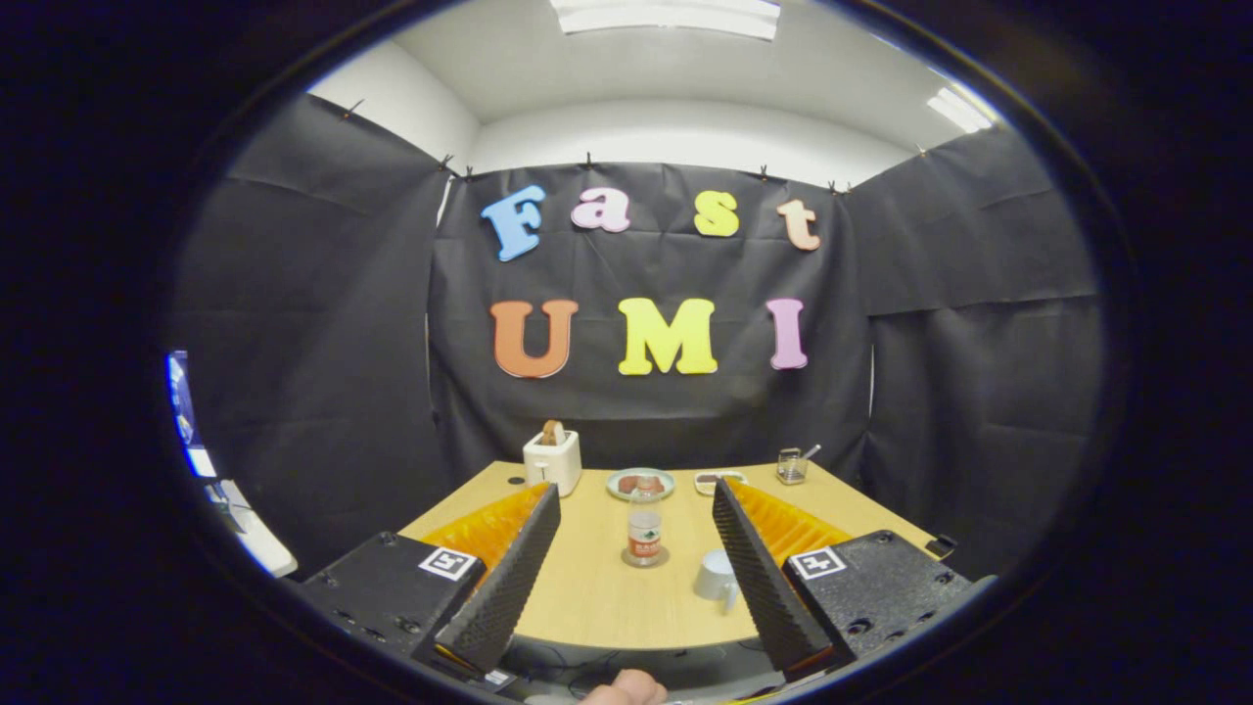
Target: Take the bottle from table, then pour the juice into the cup, finally place the bottle on the coaster
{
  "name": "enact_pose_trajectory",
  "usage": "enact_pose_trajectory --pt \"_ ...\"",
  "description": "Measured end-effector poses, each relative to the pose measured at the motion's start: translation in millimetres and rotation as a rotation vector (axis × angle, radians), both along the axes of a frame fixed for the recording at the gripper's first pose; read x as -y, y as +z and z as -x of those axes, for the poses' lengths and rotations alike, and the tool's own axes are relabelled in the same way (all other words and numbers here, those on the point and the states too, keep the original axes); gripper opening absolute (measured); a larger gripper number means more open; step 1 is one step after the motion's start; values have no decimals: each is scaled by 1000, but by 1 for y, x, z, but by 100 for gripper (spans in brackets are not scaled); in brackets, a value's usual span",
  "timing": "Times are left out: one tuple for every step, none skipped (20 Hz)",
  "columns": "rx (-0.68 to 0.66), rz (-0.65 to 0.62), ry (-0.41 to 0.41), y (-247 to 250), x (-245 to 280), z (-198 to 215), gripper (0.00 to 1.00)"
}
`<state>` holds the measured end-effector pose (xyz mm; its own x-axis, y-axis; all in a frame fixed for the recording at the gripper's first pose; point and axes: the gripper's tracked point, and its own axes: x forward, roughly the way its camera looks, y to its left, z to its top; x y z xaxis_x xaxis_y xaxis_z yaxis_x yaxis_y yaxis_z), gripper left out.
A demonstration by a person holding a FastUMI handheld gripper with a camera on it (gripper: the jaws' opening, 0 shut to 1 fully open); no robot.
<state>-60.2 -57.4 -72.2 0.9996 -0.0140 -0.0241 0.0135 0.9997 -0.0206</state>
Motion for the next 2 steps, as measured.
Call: enact_pose_trajectory --pt "3 3 -6 1 1 0 100" --pt "3 7 -7 -1 3 0 100"
